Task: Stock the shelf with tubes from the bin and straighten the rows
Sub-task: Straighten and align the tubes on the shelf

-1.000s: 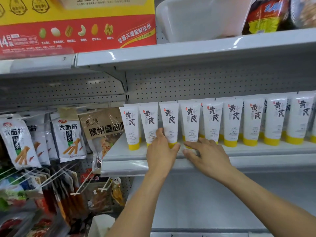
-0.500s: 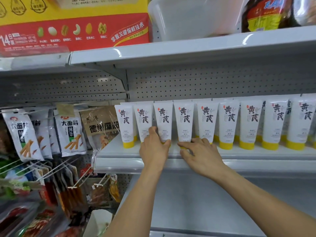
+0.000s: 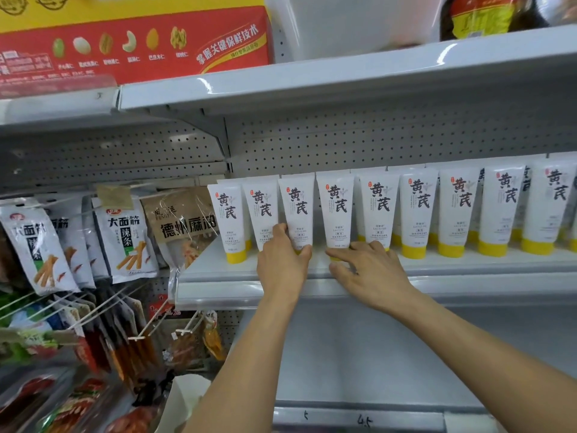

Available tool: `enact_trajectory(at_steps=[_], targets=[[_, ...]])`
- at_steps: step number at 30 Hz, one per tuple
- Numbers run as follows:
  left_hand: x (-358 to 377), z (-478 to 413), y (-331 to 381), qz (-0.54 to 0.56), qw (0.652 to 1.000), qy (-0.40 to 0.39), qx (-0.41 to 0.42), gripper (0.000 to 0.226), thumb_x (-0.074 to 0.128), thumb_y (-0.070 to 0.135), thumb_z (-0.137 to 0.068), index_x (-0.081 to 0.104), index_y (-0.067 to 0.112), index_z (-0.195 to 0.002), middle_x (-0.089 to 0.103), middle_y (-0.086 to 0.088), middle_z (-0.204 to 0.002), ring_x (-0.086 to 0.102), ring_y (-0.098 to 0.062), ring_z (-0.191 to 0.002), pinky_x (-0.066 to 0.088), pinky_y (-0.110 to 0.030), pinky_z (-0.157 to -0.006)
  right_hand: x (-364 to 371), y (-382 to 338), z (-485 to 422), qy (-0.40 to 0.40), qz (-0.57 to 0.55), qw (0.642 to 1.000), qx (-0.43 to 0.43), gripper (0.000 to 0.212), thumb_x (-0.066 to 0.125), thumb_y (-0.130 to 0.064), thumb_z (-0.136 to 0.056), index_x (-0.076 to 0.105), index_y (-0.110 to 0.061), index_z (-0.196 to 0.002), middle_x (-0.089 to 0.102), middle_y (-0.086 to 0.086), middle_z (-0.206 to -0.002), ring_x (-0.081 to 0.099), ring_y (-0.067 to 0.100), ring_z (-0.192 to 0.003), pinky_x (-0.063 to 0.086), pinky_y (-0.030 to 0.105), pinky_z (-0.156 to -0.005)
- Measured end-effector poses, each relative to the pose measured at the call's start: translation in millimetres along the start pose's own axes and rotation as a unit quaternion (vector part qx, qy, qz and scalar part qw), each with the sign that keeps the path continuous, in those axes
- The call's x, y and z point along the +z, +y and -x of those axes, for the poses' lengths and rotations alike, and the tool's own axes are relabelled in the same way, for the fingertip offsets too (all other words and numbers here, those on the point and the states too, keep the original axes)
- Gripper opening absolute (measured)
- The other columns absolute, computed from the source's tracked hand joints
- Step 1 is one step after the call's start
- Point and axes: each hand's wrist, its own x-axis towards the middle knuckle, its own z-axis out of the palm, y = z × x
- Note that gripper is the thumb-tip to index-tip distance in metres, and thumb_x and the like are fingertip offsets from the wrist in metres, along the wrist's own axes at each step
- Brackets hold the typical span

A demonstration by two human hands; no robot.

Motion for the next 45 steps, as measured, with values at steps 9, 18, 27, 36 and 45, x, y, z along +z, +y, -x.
enact_trajectory(at_steps=[9, 18, 27, 36, 45], targets=[[-12.1, 29.1, -10.1, 0.032, 0.99, 0.048, 0.127, 0.038, 0.066, 0.017, -0.084, 0.052, 0.012, -0.12, 0.051, -0.003, -0.115, 0.054, -0.02, -0.105, 0.044, -0.03, -0.086, -0.1, 16.8, 33.1, 0.081, -0.042, 0.995, -0.05, 0.053, 0.035, -0.052, -0.087, 0.06, -0.03, -0.127, 0.061, -0.002, -0.122, 0.054, 0.024, -0.113, 0.039, 0.038, -0.094], [7.3, 46.6, 45.3, 0.024, 0.986, -0.043, 0.156, 0.034, 0.061, 0.034, -0.088, 0.052, 0.029, -0.12, 0.055, 0.014, -0.12, 0.061, -0.009, -0.092, 0.047, -0.03, -0.07, -41.2, 79.0, 42.6, 0.209, -0.022, 0.976, 0.061, 0.026, 0.06, -0.027, -0.09, 0.067, -0.025, -0.115, 0.065, 0.006, -0.097, 0.06, 0.031, -0.093, 0.048, 0.043, -0.081], [56.7, 59.7, 68.5, -0.111, 0.974, -0.097, 0.173, 0.046, 0.05, 0.047, -0.092, 0.045, 0.043, -0.138, 0.042, 0.002, -0.142, 0.046, -0.019, -0.129, 0.04, -0.037, -0.098, -43.0, 102.7, 40.0, 0.04, 0.053, 0.998, 0.003, 0.058, 0.024, -0.065, -0.089, 0.044, -0.044, -0.14, 0.057, 0.003, -0.127, 0.052, 0.028, -0.115, 0.041, 0.037, -0.095], [59.7, 68.4, 82.9, -0.185, 0.964, -0.117, 0.152, 0.079, -0.003, 0.058, -0.074, 0.037, 0.048, -0.141, 0.044, 0.004, -0.142, 0.04, -0.021, -0.131, 0.029, -0.039, -0.102, -39.5, 110.5, 32.0, 0.011, 0.063, 0.998, -0.006, 0.091, -0.013, -0.072, -0.069, 0.033, -0.047, -0.144, 0.052, 0.001, -0.131, 0.041, 0.024, -0.123, 0.034, 0.038, -0.099], [59.6, 68.8, 84.1, -0.19, 0.964, -0.124, 0.137, 0.082, -0.004, 0.058, -0.071, 0.034, 0.046, -0.142, 0.042, 0.004, -0.142, 0.039, -0.018, -0.131, 0.026, -0.036, -0.101, -45.1, 108.5, 33.6, -0.012, 0.05, 0.999, -0.012, 0.095, -0.014, -0.072, -0.066, 0.031, -0.045, -0.145, 0.048, 0.001, -0.137, 0.037, 0.024, -0.128, 0.031, 0.039, -0.101]])
